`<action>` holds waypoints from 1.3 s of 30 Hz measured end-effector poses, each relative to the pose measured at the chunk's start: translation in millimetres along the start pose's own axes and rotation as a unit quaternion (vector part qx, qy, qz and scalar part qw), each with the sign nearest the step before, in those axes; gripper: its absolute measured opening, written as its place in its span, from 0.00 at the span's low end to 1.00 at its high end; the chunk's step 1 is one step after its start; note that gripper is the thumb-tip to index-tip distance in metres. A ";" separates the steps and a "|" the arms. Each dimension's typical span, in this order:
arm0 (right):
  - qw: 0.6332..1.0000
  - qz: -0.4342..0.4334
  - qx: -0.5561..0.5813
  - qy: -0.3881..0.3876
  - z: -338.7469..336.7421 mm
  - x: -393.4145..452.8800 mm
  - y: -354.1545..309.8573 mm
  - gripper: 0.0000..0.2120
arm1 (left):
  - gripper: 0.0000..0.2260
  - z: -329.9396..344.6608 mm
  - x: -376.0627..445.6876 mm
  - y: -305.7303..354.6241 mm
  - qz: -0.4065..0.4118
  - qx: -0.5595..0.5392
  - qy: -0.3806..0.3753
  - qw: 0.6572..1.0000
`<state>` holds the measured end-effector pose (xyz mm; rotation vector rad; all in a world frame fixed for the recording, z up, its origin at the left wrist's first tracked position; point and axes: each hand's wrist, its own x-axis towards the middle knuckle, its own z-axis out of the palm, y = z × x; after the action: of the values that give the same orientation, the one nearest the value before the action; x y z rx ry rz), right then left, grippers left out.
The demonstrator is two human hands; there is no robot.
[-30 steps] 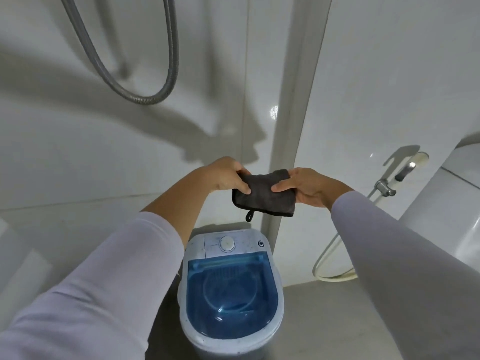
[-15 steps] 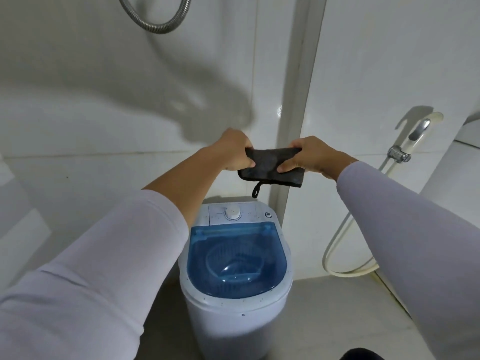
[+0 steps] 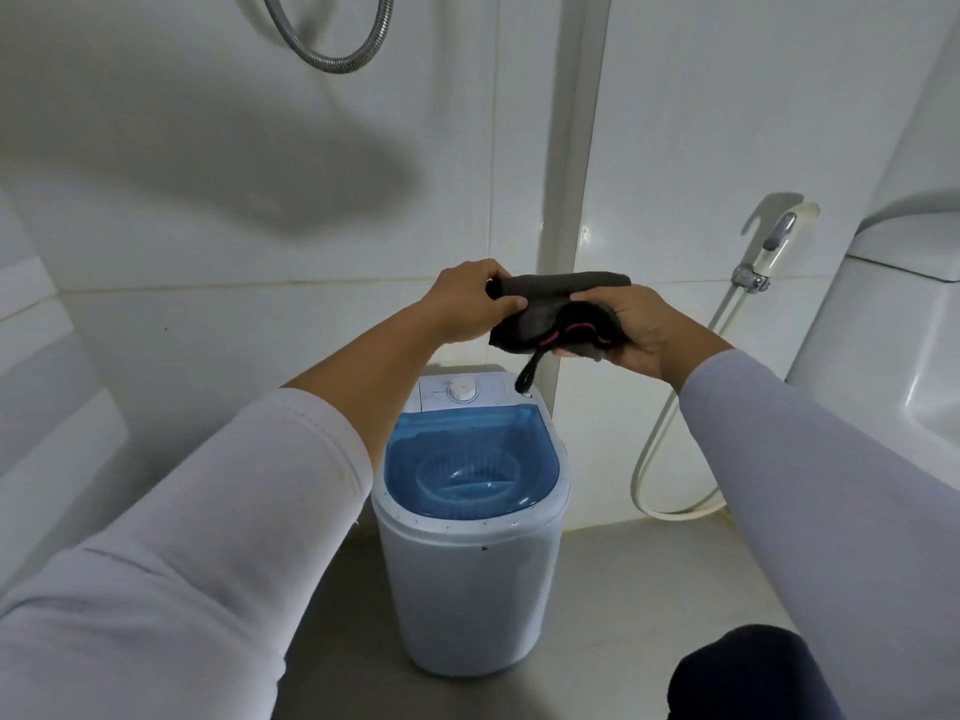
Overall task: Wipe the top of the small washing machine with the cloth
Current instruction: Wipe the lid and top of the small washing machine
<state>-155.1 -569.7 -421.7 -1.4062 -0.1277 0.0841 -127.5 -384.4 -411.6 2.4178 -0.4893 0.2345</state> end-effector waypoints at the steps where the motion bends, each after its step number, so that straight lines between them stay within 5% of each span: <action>1: 1.000 -0.001 -0.010 0.006 -1.6 -0.5 3.6 0.06 | 0.14 4.7 -2.1 -1.9 -0.005 -0.004 0.005 1.000; 6: 0.996 0.001 -0.087 0.029 -17.4 13.3 25.2 0.12 | 0.16 27.1 -4.9 -24.4 -0.063 -0.024 -0.006 0.998; 14: 0.949 0.032 -0.248 0.193 -57.8 77.8 73.6 0.14 | 0.25 60.7 23.6 -95.3 -0.147 0.136 -0.148 0.969; 20: 0.882 -0.013 -0.446 0.152 -50.8 128.8 108.4 0.12 | 0.29 89.8 46.4 -131.4 -0.158 0.234 -0.170 0.944; 26: 0.869 0.005 -0.483 0.106 -36.3 167.5 136.8 0.15 | 0.42 113.5 62.9 -158.2 -0.172 0.242 -0.199 0.934; 34: 0.830 0.080 -0.552 0.020 -30.3 182.2 154.3 0.22 | 0.42 119.1 65.3 -166.4 -0.174 0.261 -0.204 0.927; 39: 0.769 0.071 -0.635 -0.029 -26.4 181.4 151.7 0.23 | 0.43 120.1 63.2 -164.8 -0.180 0.275 -0.205 0.922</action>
<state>30.7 -546.4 -568.4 -2.7908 -0.1298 0.1868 1.9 -360.3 -579.8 3.0695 -0.1493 -0.3520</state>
